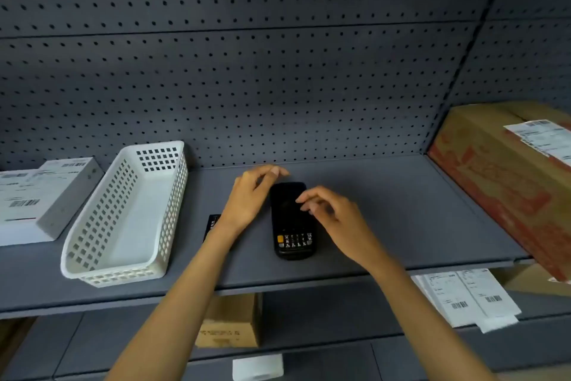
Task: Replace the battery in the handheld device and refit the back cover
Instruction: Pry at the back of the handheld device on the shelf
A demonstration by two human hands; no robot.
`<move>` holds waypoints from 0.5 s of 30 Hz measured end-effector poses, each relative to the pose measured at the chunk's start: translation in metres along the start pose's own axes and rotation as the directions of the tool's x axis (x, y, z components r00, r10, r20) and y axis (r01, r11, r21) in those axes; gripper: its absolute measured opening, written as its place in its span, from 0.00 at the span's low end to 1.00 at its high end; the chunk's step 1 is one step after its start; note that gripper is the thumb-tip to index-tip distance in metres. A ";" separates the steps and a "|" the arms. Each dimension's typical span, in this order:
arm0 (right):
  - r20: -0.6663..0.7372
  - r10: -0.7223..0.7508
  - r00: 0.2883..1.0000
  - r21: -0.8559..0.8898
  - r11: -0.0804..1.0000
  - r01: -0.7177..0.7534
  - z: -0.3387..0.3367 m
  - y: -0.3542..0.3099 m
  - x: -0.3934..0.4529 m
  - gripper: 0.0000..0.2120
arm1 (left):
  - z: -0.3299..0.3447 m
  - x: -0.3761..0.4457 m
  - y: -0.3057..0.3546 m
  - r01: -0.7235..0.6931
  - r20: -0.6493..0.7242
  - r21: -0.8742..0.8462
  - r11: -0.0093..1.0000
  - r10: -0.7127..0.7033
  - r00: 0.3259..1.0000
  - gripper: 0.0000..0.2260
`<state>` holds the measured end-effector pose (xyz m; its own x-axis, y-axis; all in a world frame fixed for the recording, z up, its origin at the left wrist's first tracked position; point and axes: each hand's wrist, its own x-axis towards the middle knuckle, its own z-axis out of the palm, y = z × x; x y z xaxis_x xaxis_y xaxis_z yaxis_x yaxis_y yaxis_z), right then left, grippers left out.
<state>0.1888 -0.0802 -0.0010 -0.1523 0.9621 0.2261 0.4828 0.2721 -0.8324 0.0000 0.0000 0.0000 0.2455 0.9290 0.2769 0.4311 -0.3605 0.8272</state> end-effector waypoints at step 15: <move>0.321 -0.088 0.943 -0.265 0.947 0.179 -0.007 0.019 -0.010 0.24 | 0.008 0.004 -0.013 0.085 0.087 0.155 0.984 -0.100 0.991 0.13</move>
<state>0.2058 -0.0845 -0.0150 -0.4635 0.8774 0.1240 0.6589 0.4348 -0.6138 0.0022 0.0077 -0.0135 0.2755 0.9496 0.1498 0.5796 -0.2883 0.7622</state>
